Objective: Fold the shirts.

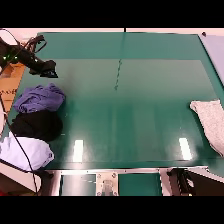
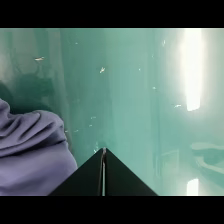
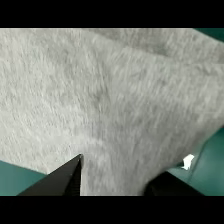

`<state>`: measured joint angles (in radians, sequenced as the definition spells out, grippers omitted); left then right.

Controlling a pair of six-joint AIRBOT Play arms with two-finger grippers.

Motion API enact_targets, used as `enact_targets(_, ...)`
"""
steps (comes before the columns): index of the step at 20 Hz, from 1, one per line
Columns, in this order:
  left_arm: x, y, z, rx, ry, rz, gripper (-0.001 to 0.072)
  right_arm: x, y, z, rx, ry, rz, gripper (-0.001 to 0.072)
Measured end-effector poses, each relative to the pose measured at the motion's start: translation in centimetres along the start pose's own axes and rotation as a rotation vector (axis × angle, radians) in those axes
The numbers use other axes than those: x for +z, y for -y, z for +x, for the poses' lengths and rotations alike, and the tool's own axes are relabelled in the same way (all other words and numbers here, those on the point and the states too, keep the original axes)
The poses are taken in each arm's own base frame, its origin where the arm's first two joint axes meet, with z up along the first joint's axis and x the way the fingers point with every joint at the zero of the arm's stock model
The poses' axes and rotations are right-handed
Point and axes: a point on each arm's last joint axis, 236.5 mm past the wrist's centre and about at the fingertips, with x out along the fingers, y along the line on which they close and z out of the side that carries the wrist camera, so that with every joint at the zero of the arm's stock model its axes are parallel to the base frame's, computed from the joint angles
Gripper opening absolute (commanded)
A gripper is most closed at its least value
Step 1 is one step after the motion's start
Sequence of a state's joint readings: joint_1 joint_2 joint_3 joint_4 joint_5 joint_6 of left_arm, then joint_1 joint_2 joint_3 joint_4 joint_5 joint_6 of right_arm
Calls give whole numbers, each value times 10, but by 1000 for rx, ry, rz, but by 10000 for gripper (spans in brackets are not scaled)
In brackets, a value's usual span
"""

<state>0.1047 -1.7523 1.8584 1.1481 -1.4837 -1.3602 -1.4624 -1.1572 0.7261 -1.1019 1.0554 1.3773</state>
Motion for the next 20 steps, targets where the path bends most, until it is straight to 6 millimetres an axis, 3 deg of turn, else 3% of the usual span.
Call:
enact_targets(1,-1,0,0,-2,-5,0,20,2,5,-9,-34,-15,4,321)
enact_targets(3,-4,2,0,-6,-19,1,20,7,19,-38,-141,-50,21,182)
enact_targets(4,-5,2,0,-8,-23,2,20,12,23,-56,-190,-55,32,66)
enact_targets(5,-6,2,0,-8,-24,4,19,16,23,-71,-220,-53,43,12)
enact_targets(6,-7,2,0,-9,-27,5,19,21,17,-84,-231,-39,41,12)
enact_targets(9,-6,5,-5,-9,-20,12,18,24,-52,-94,-139,6,-97,11)
enact_targets(11,-6,13,-15,-7,-3,26,18,9,-114,-88,-58,8,-277,11)
enact_targets(13,-14,23,-25,-7,6,37,18,-27,-168,-79,-2,-25,-483,11)
enact_targets(14,-22,28,-29,-8,7,39,18,-55,-192,-75,28,-55,-587,10)
enact_targets(16,-50,41,-28,-13,-9,37,18,-116,-221,-65,73,-125,-776,11)
enact_targets(18,-91,56,-22,-19,-26,36,18,-183,-225,-56,105,-210,-944,10)
enact_targets(20,-131,68,-14,-22,-32,34,18,-236,-214,-47,124,-279,-1057,11)
